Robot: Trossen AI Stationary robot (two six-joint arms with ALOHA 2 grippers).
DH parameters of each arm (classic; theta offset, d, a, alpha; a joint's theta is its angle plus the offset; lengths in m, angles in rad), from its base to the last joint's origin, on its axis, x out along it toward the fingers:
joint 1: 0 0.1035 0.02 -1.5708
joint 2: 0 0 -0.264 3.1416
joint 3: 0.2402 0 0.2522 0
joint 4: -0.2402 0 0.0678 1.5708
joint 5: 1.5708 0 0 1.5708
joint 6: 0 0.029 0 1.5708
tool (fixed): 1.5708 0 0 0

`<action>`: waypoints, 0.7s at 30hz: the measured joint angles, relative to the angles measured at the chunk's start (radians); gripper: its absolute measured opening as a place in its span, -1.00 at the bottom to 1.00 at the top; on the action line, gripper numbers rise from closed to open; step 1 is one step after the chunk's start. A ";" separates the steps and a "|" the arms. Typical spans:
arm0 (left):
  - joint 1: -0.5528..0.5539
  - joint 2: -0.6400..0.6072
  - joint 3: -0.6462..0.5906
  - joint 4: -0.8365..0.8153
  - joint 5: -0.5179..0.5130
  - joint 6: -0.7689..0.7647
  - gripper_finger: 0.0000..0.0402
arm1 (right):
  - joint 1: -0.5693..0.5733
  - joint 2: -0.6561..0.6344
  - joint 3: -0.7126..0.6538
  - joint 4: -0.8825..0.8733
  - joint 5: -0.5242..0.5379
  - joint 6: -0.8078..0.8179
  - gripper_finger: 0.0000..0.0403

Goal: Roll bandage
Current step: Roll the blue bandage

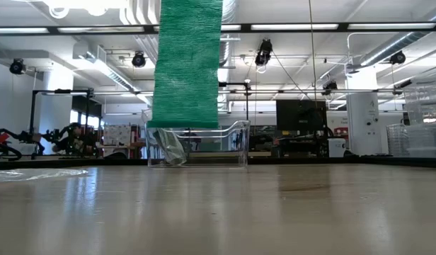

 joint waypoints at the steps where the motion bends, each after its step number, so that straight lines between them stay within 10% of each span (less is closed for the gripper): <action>1: 0.000 -0.002 0.000 -0.008 -0.007 0.027 -0.84 | -0.001 -0.010 0.009 -0.011 -0.021 0.103 -0.30; 11: 0.000 -0.008 0.000 -0.061 -0.119 0.303 -0.93 | -0.118 -0.007 0.052 -0.075 -0.275 0.834 0.38; 21: 0.000 -0.008 0.000 -0.063 -0.151 0.433 -0.95 | -0.157 0.032 0.058 -0.079 -0.269 1.018 0.22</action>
